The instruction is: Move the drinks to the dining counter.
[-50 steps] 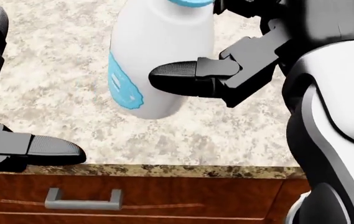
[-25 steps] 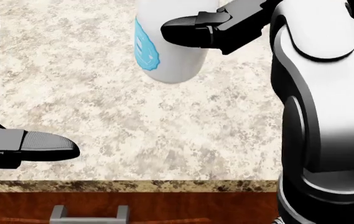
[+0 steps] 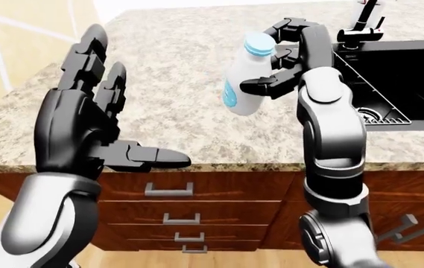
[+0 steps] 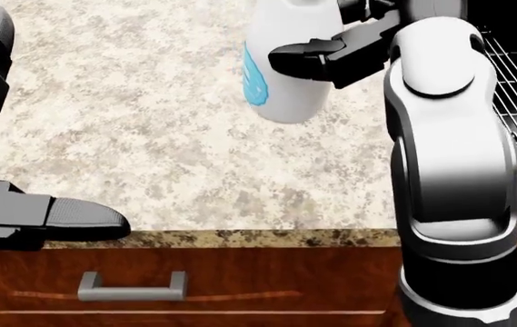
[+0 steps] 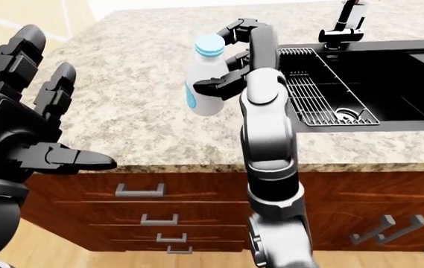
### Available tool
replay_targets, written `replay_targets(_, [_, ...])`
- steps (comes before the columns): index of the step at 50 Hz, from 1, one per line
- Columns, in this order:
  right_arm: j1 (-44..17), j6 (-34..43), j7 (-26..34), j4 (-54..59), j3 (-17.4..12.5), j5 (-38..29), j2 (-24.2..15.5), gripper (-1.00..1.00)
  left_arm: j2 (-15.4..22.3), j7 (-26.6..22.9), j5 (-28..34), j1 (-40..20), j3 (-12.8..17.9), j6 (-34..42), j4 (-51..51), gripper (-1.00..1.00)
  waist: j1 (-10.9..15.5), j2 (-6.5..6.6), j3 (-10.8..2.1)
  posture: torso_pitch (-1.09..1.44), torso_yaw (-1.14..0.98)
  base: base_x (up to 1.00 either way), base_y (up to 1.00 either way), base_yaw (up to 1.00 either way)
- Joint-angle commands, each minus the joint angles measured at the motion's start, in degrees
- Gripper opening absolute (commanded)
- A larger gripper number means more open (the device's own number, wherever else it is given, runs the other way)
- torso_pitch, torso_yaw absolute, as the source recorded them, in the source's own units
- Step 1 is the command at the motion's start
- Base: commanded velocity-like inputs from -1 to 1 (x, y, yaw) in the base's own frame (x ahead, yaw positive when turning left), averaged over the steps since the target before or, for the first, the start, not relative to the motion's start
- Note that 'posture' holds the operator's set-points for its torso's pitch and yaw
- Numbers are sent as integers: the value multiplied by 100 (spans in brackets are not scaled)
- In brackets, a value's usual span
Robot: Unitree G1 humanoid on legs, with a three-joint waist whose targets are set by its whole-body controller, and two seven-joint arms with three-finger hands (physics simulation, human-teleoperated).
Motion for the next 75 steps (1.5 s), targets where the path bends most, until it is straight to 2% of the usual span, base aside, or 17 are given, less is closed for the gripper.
replay_targets(1, [-257,-258,-90,-163,-4,31,-38,-100,40,-20,77,-143,87,-122,-71,100,1,0,-155,0,0,0,0,0])
replay_targets(18, [-86,-430,-210,229,52,140,42,-100,-62,-305,429,-82,32,-152,-51,100,19,-19,-192,0,0,0,0,0])
replay_targets(39, [36,-1481,-615,1488,95,164,169,-100,-261,-645,878,-4,-42,-197,-27,100,15,-46,-239,0,0,0,0,0])
replay_targets(51, [-2,-1467,-614,1527,86,159,165,-100,-322,-724,954,-9,-9,-162,-51,100,25,-69,-240,0,0,0,0,0])
replay_targets(55, [35,-1457,-606,1498,82,164,159,-64,-331,-744,986,1,-6,-179,-53,100,30,-72,-236,0,0,0,0,0])
replay_targets(56, [50,-1493,-612,1529,77,174,160,-61,-340,-742,991,-3,-13,-173,-60,100,30,-72,-234,0,0,0,0,0])
replay_targets(57, [49,-1494,-608,1535,76,179,158,-45,-337,-751,1000,-7,-24,-172,-59,100,28,-72,-232,0,0,0,0,0])
replay_targets(62, [95,-1545,-620,1585,81,197,157,-24,-337,-761,991,-22,24,-153,-51,100,29,-73,-232,0,0,0,0,0])
replay_targets(65, [164,-1592,-635,1596,67,206,158,7,-337,-754,935,-25,87,-108,-93,100,31,-73,-231,0,0,0,0,0])
replay_targets(68, [195,-1651,-644,1652,80,210,163,20,-309,-757,913,-9,119,-135,-75,100,32,-70,-227,0,0,0,0,0])
replay_targets(75, [252,-1682,-658,1667,61,215,147,20,-286,-681,823,-27,143,-113,-78,100,38,-69,-229,0,0,0,0,0])
